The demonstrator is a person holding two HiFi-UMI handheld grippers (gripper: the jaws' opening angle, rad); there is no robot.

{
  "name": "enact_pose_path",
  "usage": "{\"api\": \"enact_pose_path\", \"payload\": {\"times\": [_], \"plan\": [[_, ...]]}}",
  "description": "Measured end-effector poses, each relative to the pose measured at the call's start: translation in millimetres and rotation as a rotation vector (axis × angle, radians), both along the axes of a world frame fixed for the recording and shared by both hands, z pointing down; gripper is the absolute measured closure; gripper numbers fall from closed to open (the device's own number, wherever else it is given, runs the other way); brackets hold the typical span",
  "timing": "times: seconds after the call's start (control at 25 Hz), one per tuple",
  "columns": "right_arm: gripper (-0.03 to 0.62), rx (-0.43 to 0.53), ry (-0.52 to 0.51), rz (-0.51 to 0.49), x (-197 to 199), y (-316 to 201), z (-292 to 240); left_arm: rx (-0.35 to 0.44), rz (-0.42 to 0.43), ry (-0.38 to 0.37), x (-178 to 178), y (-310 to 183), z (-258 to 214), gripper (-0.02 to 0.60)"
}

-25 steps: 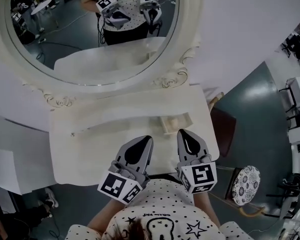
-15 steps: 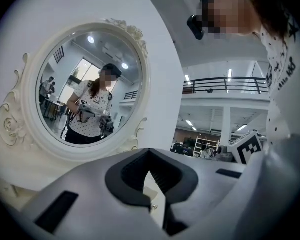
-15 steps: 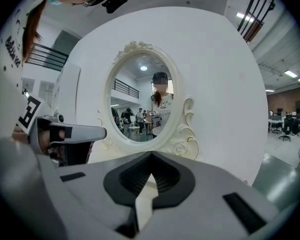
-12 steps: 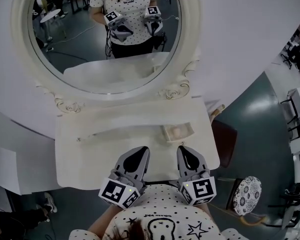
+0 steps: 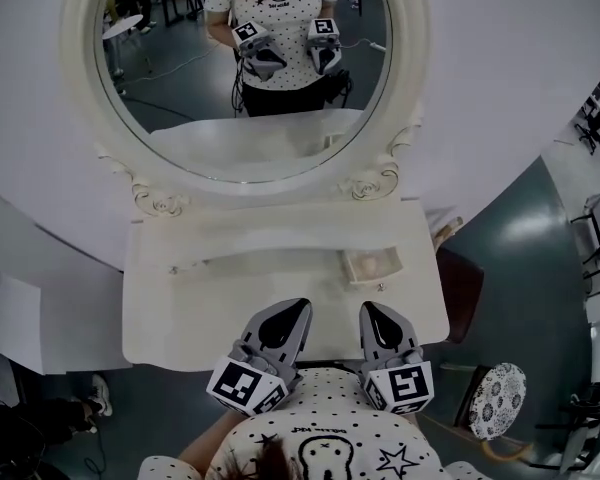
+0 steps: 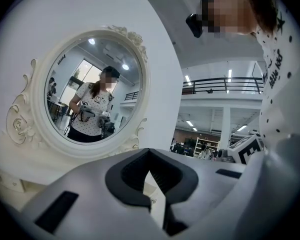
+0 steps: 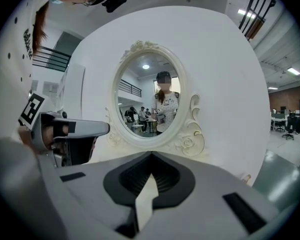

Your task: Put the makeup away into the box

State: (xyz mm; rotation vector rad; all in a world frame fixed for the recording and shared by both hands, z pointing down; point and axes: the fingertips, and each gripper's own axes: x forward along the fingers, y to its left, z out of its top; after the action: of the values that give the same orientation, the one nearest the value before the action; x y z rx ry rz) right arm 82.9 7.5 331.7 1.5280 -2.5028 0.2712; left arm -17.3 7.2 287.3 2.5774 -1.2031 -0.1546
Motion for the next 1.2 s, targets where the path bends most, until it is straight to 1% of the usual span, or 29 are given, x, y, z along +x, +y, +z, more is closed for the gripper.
{"api": "enact_pose_path", "payload": {"times": [0.2, 0.44, 0.6, 0.88, 1.04, 1.2], "plan": [[0.588, -0.021, -0.011, 0.003, -8.5, 6.4, 2.6, -0.015, -0.001, 0.011, -9.0, 7.0, 3.9, 0.586], [0.588, -0.038, -0.024, 0.021, -19.3, 14.8, 5.7, -0.018, 0.025, 0.009, -19.5, 16.3, 7.5, 0.586], [0.588, -0.019, -0.014, 0.022, -28.5, 18.4, 8.5, -0.014, 0.034, 0.008, -27.0, 17.1, 9.8, 0.586], [0.588, -0.033, -0.014, 0.043, -35.5, 22.8, 16.1, -0.01, 0.075, -0.007, -28.2, 17.6, 12.1, 0.586], [0.588, -0.07, -0.022, 0.056, -38.1, 23.1, 21.0, -0.026, 0.086, 0.0, -30.4, 15.9, 16.0, 0.586], [0.588, -0.069, -0.013, 0.058, -38.8, 21.4, 19.8, -0.028, 0.097, 0.009, -29.5, 14.2, 16.5, 0.586]]}}
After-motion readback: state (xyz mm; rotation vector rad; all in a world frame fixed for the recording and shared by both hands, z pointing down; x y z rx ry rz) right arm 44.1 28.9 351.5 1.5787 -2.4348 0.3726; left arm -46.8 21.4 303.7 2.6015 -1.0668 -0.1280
